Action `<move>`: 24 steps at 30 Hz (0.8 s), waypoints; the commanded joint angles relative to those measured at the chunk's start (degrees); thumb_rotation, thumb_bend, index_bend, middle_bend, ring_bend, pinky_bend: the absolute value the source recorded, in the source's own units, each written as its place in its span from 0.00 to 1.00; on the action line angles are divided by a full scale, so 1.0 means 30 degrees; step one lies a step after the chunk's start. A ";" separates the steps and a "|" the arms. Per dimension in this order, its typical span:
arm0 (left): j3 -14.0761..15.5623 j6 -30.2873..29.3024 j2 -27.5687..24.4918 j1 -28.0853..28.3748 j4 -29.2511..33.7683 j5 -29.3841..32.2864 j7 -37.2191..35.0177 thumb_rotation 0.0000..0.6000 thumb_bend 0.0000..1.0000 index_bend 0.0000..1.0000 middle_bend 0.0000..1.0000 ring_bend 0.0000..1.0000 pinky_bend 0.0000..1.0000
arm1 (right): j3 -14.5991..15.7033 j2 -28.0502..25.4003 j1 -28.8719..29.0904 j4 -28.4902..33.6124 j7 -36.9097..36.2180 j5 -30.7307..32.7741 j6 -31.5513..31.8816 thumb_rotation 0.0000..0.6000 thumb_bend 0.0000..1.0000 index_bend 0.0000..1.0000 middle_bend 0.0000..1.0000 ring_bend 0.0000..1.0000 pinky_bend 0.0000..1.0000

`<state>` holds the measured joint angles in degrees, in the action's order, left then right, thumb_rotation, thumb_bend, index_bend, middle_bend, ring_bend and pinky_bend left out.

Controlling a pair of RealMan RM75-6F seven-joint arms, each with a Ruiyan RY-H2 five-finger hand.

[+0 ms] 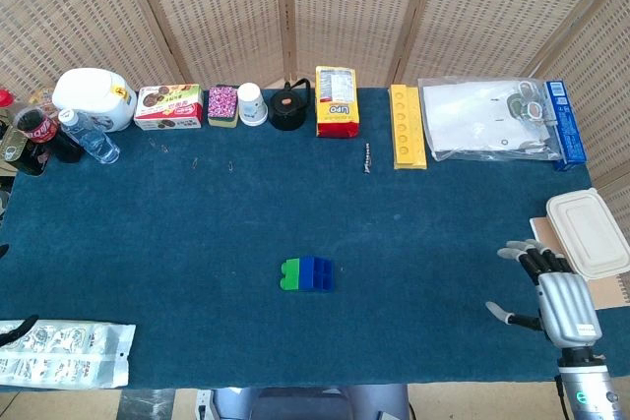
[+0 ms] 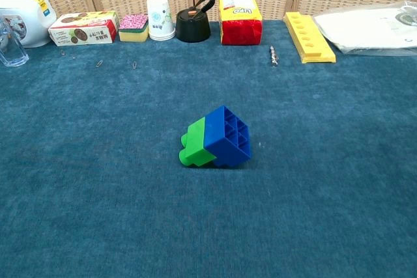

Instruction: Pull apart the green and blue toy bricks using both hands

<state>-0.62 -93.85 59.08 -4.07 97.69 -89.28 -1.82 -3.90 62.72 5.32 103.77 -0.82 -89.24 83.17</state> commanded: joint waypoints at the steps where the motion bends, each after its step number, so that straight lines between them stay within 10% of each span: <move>1: -0.0001 0.0115 -0.0051 0.0076 0.0064 -0.0024 0.0055 1.00 0.10 0.12 0.07 0.00 0.12 | -0.0169 -0.0381 0.1653 -0.0192 -0.3396 -0.0686 -0.2085 0.84 0.13 0.26 0.25 0.20 0.22; 24: -0.0564 0.0959 -0.1096 0.0936 0.0616 0.0401 0.0253 1.00 0.10 0.12 0.07 0.00 0.12 | -0.1824 0.4428 0.8331 -0.0220 0.0533 0.2089 -0.9845 0.84 0.09 0.16 0.21 0.18 0.22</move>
<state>-2.26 -91.07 55.88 -1.34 99.65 -88.18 -0.94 -8.71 73.84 29.01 103.65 -1.62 -85.17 54.93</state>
